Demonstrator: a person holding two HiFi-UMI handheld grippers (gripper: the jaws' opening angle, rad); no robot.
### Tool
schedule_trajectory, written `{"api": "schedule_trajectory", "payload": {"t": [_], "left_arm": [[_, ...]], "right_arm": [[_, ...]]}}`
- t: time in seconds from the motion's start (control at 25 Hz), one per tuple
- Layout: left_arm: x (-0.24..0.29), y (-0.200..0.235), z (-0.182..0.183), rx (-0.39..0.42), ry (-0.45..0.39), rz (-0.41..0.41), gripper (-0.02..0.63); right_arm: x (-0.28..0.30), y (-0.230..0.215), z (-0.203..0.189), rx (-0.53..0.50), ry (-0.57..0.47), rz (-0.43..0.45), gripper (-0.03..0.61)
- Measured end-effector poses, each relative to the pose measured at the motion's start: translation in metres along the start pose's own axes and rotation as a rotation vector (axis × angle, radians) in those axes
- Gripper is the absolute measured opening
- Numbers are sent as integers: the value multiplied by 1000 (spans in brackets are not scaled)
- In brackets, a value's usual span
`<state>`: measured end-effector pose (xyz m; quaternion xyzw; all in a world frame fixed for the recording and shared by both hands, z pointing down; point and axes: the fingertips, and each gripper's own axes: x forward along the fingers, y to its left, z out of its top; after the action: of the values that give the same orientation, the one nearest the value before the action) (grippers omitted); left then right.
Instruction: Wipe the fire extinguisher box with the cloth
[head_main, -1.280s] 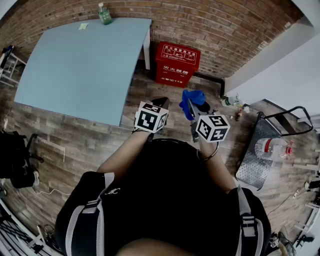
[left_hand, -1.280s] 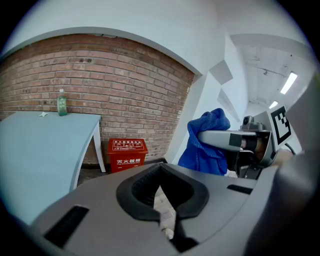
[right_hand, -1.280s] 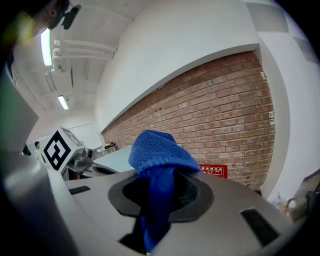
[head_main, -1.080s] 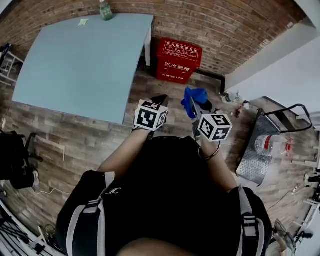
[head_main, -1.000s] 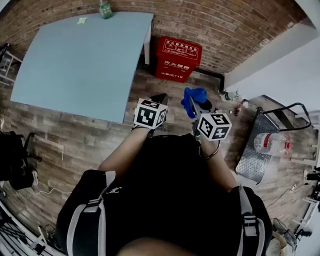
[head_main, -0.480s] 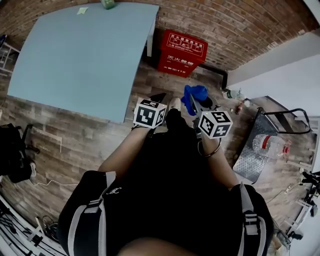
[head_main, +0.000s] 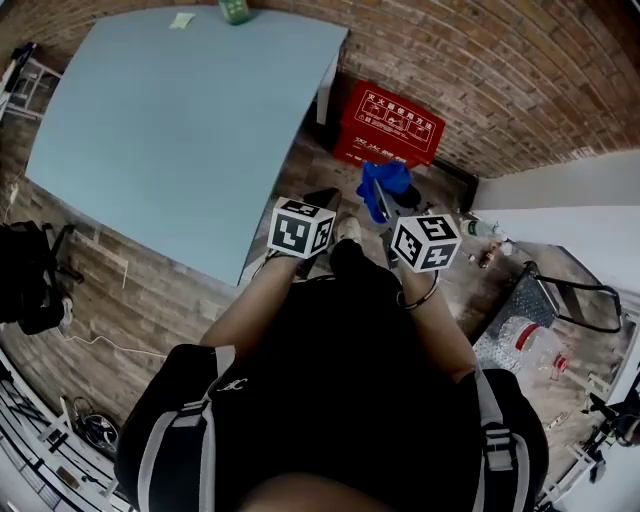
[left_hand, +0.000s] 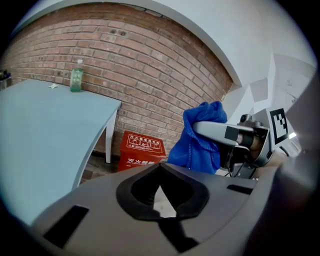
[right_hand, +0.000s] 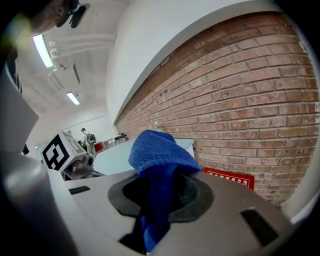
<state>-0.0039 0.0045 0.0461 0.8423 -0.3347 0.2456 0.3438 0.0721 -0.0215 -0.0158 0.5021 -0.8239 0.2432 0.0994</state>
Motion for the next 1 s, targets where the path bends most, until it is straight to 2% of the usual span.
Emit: {"api": "schedule_trajectory", "payload": {"t": [0.12, 0.16, 0.28, 0.36, 0.56, 0.72, 0.8, 0.92, 1.0], "left_arm": [[43, 7, 22, 5, 35, 12, 5], [56, 8, 26, -6, 46, 18, 5], [93, 19, 33, -35, 73, 42, 5], [118, 31, 31, -49, 85, 60, 5], [191, 76, -1, -81, 95, 99, 5], [254, 125, -40, -92, 62, 131, 5], [284, 155, -61, -86, 31, 175, 5], [325, 200, -94, -47, -9, 256, 5], [351, 221, -117, -15, -39, 278, 5]], "right_arm": [[29, -37, 5, -13, 27, 7, 97], [37, -49, 3, -52, 52, 5, 97], [61, -77, -9, -279, 139, 9, 97], [78, -92, -22, -359, 180, 45, 97], [139, -136, -71, -362, 224, 111, 97], [194, -161, -123, -342, 169, 117, 97], [219, -173, -152, -341, 139, 107, 97], [256, -186, -191, -393, 71, 90, 97], [275, -192, -216, -415, 27, 90, 97]]}}
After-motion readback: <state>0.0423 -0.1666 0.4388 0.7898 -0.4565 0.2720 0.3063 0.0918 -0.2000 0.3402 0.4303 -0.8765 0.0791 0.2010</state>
